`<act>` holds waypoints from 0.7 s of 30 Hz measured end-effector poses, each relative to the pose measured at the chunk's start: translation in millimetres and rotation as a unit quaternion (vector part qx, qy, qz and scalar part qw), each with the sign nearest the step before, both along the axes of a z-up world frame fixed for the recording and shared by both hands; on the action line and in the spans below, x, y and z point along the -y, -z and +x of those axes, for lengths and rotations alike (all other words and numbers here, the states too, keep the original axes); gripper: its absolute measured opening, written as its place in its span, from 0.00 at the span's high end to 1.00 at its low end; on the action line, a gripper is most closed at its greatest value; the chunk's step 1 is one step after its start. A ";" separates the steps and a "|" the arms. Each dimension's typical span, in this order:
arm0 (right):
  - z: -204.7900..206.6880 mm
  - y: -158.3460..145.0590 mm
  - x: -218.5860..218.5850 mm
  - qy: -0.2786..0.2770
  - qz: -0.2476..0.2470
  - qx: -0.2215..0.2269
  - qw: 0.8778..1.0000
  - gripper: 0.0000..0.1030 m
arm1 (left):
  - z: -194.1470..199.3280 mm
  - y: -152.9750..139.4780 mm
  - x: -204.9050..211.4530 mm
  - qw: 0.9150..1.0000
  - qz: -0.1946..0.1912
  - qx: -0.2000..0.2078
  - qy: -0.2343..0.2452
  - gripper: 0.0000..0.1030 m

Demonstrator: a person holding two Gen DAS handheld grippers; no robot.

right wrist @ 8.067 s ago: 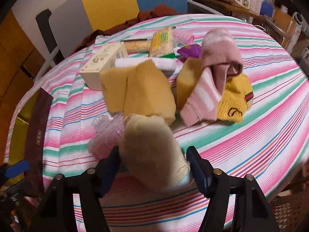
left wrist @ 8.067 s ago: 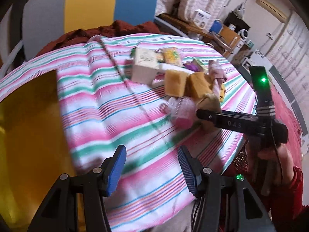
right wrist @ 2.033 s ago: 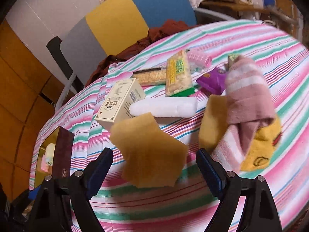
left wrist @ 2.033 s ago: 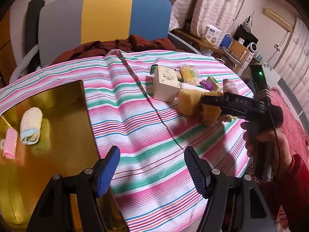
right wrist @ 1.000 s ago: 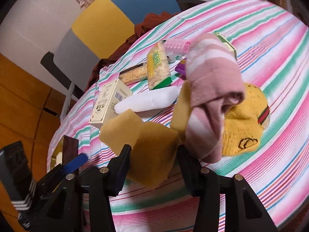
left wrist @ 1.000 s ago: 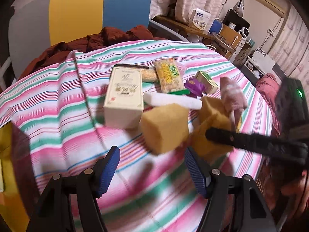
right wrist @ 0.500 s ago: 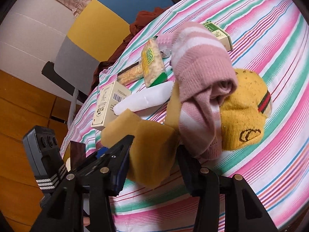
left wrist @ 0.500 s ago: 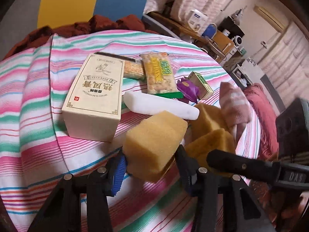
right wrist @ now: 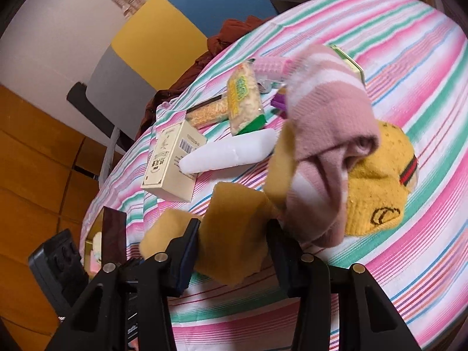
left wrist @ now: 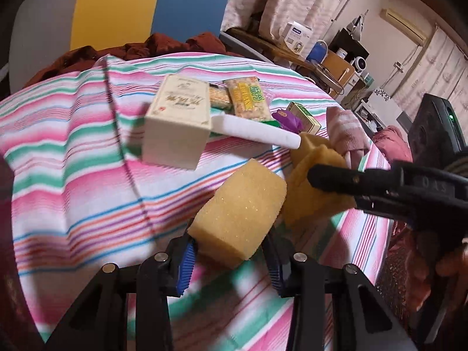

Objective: Organize objects
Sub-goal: 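Grasp a tan sponge with the right gripper while the left gripper grasps another tan sponge, then carry both tan sponges in the grippers over the gold tray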

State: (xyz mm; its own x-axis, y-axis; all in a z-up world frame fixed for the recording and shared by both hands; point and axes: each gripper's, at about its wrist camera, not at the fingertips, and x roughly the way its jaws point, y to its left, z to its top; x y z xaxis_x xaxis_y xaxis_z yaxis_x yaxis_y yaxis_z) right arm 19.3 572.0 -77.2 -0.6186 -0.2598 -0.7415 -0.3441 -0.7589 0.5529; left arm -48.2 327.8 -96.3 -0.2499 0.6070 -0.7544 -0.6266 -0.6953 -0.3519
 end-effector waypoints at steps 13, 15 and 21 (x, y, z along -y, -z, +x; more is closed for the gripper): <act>-4.3 -11.7 26.5 -0.048 0.040 -0.025 0.998 0.56 | 23.7 -15.8 38.1 0.999 0.028 -0.012 -0.010 0.60; -4.8 -13.9 31.7 -0.057 0.047 -0.030 0.997 0.56 | 30.3 -21.2 44.4 0.999 0.035 -0.017 -0.007 0.60; -7.1 -14.4 46.1 -0.078 0.062 -0.030 0.995 0.56 | 42.9 -33.9 66.4 0.998 0.047 -0.035 -0.007 0.60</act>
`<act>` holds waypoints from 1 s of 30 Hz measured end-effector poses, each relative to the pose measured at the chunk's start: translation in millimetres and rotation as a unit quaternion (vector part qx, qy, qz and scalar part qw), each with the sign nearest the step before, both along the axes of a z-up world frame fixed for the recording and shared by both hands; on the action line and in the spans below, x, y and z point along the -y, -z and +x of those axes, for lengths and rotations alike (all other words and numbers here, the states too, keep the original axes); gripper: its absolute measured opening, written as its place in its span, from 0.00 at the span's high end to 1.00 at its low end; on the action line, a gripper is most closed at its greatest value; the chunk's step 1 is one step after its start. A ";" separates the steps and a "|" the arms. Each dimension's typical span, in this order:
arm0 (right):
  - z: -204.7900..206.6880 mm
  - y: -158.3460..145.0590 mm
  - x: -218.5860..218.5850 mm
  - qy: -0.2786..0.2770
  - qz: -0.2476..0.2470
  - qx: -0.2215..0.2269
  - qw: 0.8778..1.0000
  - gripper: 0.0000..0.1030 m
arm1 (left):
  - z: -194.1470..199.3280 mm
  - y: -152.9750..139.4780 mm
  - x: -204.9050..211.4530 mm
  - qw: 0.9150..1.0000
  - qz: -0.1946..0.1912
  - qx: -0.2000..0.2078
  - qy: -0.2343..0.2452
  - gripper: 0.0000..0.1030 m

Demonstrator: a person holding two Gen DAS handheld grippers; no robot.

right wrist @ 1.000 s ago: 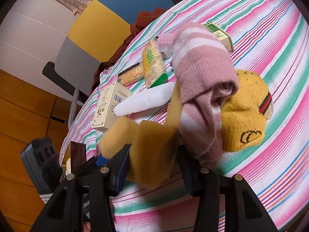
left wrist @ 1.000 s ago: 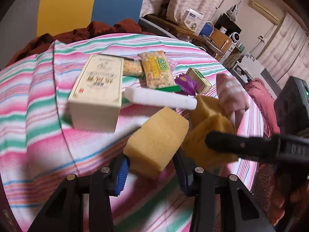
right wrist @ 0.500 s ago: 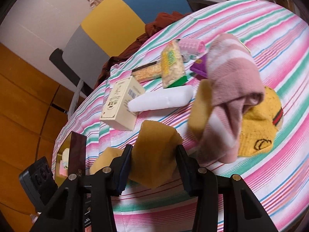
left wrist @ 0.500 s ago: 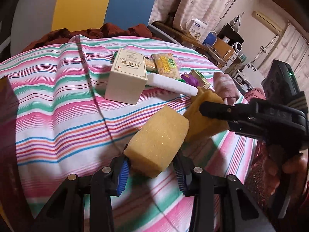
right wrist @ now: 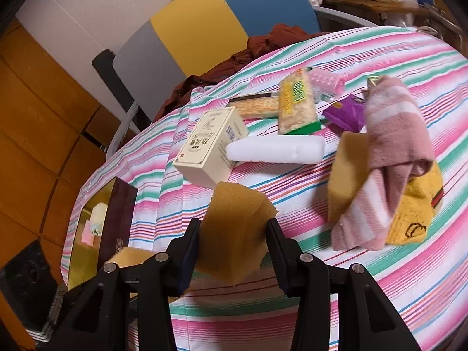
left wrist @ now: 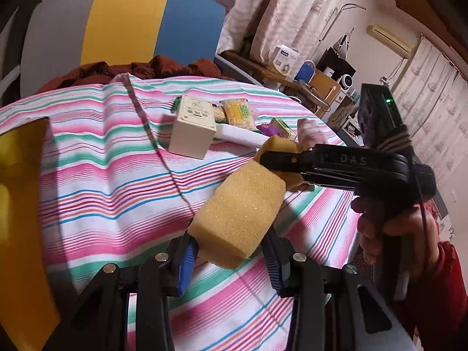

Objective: Organize objects
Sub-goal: 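Carry both tan sponges in the grippers over the gold tray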

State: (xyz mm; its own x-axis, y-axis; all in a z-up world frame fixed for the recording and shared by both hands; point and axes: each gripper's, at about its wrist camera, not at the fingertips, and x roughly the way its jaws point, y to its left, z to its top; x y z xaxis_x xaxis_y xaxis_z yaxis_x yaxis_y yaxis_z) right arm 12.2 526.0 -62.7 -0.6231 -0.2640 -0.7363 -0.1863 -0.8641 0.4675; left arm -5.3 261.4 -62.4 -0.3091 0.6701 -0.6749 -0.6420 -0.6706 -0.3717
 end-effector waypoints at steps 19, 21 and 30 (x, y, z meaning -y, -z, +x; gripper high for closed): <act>6.3 -26.9 88.9 -0.103 -0.037 -0.078 0.991 0.56 | -3.3 -30.8 126.8 0.992 0.046 -0.014 -0.115 0.60; 4.6 -31.7 110.3 -0.124 -0.032 -0.080 0.988 0.56 | -5.4 -29.6 141.5 0.990 0.046 -0.010 -0.133 0.60; -9.8 -57.9 200.3 -0.209 -0.049 -0.098 0.972 0.55 | -15.7 -18.7 217.2 0.973 0.031 0.000 -0.227 0.60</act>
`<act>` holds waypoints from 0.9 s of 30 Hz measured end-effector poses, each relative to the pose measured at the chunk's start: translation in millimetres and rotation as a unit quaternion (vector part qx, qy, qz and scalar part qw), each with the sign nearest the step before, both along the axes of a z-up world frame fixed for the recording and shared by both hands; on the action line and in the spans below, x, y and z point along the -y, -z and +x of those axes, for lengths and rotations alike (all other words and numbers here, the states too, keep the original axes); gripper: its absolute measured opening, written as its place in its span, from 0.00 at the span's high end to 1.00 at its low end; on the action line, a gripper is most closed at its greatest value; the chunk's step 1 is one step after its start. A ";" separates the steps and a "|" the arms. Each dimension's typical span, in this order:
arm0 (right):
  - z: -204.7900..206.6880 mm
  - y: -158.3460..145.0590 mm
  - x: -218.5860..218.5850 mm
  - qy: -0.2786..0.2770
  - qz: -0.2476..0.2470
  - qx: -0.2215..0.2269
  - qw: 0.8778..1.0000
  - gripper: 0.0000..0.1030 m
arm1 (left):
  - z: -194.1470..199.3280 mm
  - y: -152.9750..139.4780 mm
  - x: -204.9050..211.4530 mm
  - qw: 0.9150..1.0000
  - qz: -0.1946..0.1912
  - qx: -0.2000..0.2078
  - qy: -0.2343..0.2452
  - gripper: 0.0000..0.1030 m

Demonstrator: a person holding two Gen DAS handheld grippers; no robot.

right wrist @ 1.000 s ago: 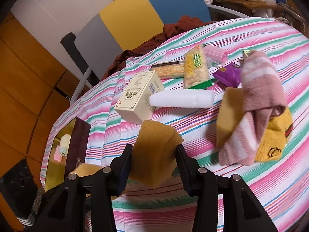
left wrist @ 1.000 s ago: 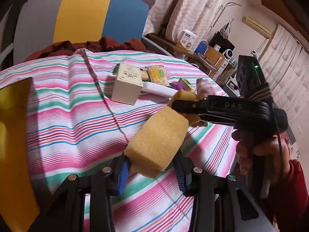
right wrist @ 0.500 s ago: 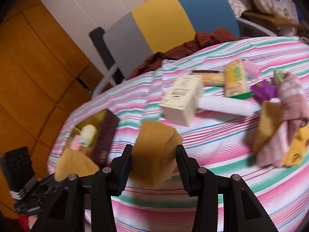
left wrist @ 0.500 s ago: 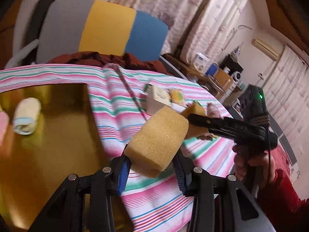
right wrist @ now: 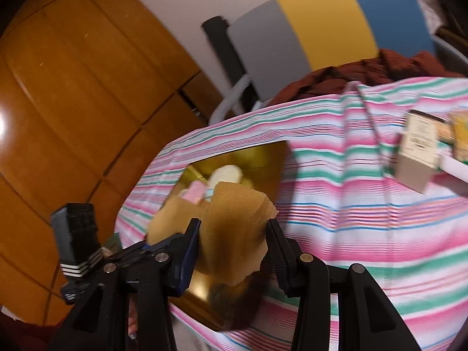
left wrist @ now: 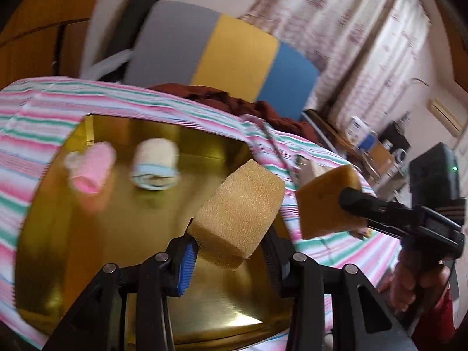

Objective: Organize objects
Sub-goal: 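Carry both tan sponges in the grippers over the gold tray, then lower both sponges into the gold tray and open both grippers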

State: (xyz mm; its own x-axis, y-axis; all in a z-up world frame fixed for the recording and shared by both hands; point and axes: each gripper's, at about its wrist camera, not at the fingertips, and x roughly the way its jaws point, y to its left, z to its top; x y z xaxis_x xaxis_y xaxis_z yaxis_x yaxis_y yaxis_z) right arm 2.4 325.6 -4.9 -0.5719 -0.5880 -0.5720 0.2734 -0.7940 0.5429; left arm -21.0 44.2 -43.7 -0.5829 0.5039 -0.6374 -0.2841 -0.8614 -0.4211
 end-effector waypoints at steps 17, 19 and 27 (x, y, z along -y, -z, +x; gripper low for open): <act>-49.6 36.6 125.8 -0.047 0.018 0.067 0.996 0.27 | -18.3 23.6 71.5 0.991 -0.077 0.040 -0.100 0.54; -49.6 37.9 123.9 -0.034 -0.007 0.072 0.997 0.20 | -17.6 23.5 74.9 0.990 -0.079 0.042 -0.111 0.47; -40.1 30.4 116.7 -0.020 -0.006 0.059 0.998 0.18 | -12.3 9.8 88.9 0.985 -0.064 0.029 -0.158 0.39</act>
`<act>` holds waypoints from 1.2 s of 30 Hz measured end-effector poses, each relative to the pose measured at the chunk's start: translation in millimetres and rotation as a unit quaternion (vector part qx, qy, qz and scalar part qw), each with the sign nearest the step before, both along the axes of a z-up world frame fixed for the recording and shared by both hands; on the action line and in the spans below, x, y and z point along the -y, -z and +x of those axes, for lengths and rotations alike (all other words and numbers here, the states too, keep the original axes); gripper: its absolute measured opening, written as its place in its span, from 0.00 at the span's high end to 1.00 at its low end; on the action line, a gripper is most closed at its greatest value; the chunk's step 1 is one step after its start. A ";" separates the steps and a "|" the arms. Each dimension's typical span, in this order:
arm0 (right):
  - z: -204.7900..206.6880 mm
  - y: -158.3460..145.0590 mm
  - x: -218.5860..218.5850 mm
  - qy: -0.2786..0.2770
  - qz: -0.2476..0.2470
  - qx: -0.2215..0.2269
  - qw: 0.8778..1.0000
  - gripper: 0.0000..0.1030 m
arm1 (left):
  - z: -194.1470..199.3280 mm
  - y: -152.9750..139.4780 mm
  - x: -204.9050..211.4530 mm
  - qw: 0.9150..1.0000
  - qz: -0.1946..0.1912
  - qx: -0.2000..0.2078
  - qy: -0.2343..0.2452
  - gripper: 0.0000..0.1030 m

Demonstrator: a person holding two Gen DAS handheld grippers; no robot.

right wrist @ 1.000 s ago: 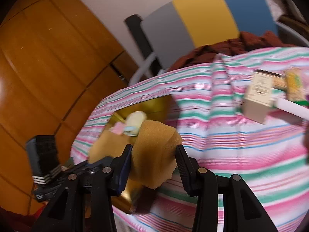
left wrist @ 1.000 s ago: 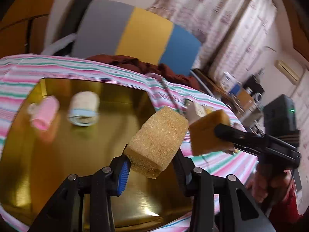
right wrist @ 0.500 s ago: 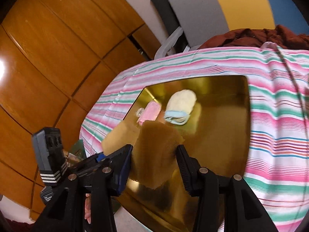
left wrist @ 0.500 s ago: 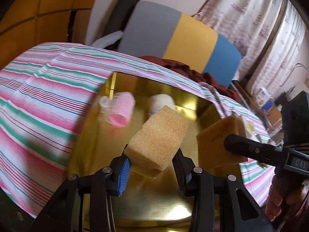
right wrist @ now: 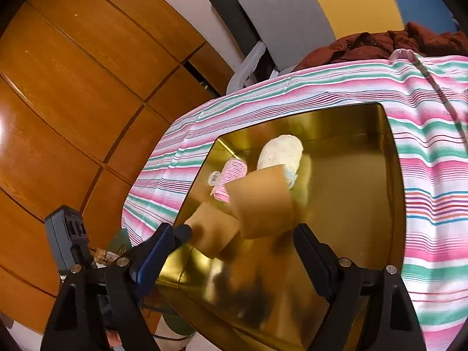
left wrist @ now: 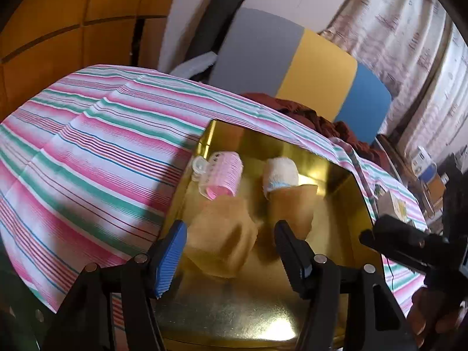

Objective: Organize objects
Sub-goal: 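Lower both sponges into the gold tray and open both grippers, then move both grippers back from the tray to the pile of items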

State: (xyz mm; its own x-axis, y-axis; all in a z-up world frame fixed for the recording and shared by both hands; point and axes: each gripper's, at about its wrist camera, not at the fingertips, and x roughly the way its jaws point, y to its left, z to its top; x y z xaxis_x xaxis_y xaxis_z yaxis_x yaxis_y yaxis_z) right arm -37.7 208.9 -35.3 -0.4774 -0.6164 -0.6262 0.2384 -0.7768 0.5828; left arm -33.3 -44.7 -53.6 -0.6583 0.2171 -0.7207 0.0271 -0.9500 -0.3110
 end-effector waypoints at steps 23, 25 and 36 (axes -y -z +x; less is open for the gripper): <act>20.1 -9.3 -34.6 0.026 0.027 -0.015 0.999 0.18 | 10.8 -13.7 -17.0 0.999 0.038 -0.006 -0.004 0.38; 22.2 -10.6 -40.0 0.031 0.036 -0.018 0.999 0.16 | 10.4 -13.6 -25.0 0.999 0.035 -0.004 0.007 0.38; 33.7 -16.6 -81.9 0.065 0.050 -0.023 0.996 0.16 | 11.0 -21.4 -72.2 0.997 0.021 0.000 0.076 0.36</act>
State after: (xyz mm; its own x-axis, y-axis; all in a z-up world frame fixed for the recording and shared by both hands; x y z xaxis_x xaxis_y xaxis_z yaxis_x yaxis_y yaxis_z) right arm -4.0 290.8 -18.6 -0.5777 -0.4833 -0.6578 0.1570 -0.8566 0.4914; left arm -22.3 27.5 -32.2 -0.6150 0.3449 -0.7091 -0.1166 -0.9292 -0.3508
